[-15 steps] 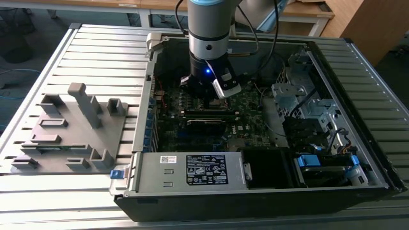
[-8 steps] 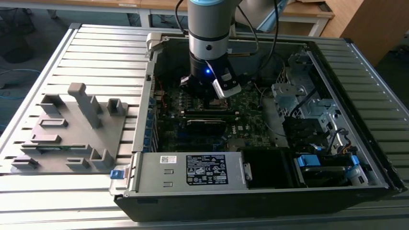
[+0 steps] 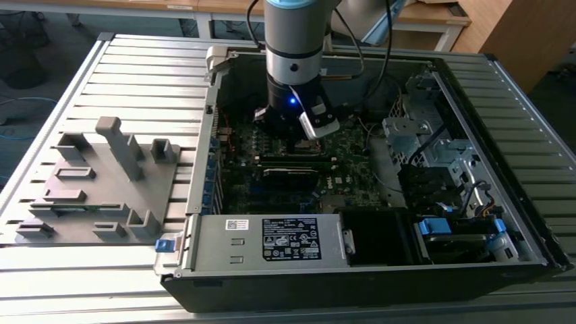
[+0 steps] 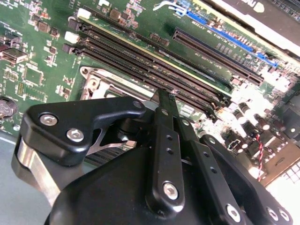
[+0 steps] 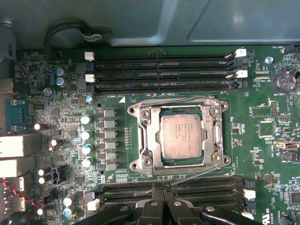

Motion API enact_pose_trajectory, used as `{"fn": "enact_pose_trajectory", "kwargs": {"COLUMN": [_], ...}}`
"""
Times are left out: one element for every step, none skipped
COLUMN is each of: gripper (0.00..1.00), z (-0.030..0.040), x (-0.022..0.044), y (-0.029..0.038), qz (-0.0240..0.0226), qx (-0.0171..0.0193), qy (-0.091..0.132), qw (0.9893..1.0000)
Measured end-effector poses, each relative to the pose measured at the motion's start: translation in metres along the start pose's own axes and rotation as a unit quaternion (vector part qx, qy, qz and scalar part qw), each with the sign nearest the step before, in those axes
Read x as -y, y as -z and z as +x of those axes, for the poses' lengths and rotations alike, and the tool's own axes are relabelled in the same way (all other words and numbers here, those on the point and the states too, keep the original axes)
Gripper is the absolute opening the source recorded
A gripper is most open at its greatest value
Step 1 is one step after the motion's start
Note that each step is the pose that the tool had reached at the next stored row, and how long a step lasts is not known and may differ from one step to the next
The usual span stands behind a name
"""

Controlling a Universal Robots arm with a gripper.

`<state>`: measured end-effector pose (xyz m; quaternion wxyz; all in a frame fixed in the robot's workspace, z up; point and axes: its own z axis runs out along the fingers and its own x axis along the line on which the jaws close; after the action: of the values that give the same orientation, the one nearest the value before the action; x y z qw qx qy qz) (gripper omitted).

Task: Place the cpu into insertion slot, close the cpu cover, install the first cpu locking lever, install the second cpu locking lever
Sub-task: 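Install the second cpu locking lever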

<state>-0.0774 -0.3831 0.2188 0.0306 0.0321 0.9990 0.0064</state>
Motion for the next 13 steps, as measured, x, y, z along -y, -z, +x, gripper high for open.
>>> {"fn": "enact_pose_trajectory", "kwargs": {"gripper": [0.1,0.1,0.1,0.1,0.1,0.1,0.1,0.1,0.1,0.1,0.1,0.1,0.1], "z": [0.0,0.0,0.0001,0.0001,0.0003,0.0006,0.001,0.0013,0.0017,0.0021,0.0026,0.0034,0.0043], "x": [0.0,0.0,0.0,0.0,0.0001,0.0001,0.0001,0.0001,0.0002,0.0001,0.0002,0.0003,0.0004], "y": [-0.0004,-0.0007,-0.0011,-0.0016,-0.0019,-0.0022,-0.0023,-0.0025,-0.0025,-0.0026,-0.0026,-0.0026,-0.0025], "qz": [0.0,0.0001,0.0001,0.0001,0.0002,0.0002,0.0002,0.0002,0.0002,0.0001,0.0001,0.0001,0.0002], "qx": [0.0,0.0,0.0,-0.0001,0.0,0.0,-0.0001,-0.0001,-0.0001,0.0,0.0,0.0,0.0], "qy": [0.0,0.0,0.0,0.0,0.0,0.0,0.0,0.0,0.0,0.0,0.0,0.0,0.0], "qw": [1.0,1.0,1.0,1.0,1.0,1.0,1.0,1.0,1.0,1.0,1.0,1.0,1.0]}}
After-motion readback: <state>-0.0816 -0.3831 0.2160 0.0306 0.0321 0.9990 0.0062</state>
